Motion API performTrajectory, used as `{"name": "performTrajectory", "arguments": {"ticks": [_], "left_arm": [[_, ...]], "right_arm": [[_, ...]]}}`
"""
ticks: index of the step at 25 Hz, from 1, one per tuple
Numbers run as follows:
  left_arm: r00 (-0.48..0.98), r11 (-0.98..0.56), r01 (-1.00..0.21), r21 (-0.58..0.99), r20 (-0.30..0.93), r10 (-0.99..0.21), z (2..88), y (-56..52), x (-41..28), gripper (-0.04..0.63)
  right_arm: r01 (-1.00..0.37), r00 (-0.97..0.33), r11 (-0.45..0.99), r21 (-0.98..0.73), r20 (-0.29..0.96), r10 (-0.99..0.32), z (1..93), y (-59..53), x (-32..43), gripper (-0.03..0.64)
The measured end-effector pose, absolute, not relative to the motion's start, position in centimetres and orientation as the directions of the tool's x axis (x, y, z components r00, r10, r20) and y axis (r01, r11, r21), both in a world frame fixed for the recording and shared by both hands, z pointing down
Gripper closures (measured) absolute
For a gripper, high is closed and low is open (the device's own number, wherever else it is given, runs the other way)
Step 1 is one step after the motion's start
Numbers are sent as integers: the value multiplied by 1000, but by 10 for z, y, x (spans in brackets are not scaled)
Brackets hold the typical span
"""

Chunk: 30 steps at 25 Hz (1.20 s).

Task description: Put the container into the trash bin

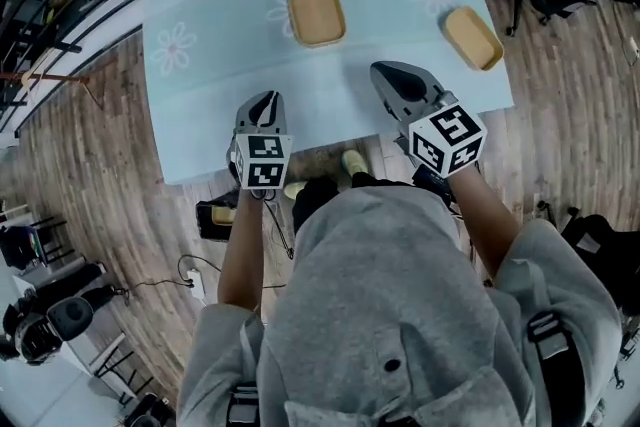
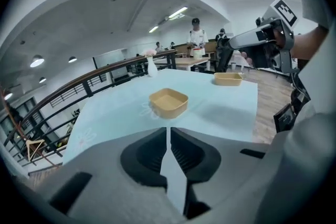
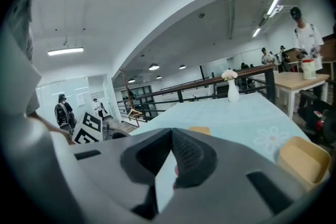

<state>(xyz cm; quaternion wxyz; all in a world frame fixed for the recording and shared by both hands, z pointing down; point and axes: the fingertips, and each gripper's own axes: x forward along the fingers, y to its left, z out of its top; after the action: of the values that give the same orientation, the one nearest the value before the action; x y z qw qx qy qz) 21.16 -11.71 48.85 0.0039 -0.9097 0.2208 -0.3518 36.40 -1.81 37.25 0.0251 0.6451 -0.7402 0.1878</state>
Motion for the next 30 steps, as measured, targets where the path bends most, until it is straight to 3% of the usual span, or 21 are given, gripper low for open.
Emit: {"name": "performTrajectory", "arguments": {"ticks": [6, 8, 17, 22, 26, 30], "left_arm": [[674, -951, -200, -236, 671, -309, 501, -113, 302, 564], [662, -952, -139, -274, 689, -295, 507, -117, 322, 496], [545, -924, 57, -378, 787, -289, 556, -138, 362, 495], [487, -872, 109, -478, 790, -372, 575, -147, 370, 500], [478, -827, 152, -541, 773, -417, 576, -141, 372, 561], [489, -821, 115, -559, 752, -443, 566, -134, 367, 565]], "right_arm": [[-964, -54, -23, -266, 278, -959, 379, 28, 415, 592], [-960, -20, -61, -274, 282, -959, 382, 39, 427, 592], [-937, 71, -169, -305, 307, -949, 398, 76, 448, 592], [-940, 68, -166, -299, 314, -947, 401, 87, 447, 592], [-942, 58, -155, -298, 311, -949, 402, 94, 449, 592], [-942, 36, -134, -307, 303, -952, 404, 96, 447, 592]]}}
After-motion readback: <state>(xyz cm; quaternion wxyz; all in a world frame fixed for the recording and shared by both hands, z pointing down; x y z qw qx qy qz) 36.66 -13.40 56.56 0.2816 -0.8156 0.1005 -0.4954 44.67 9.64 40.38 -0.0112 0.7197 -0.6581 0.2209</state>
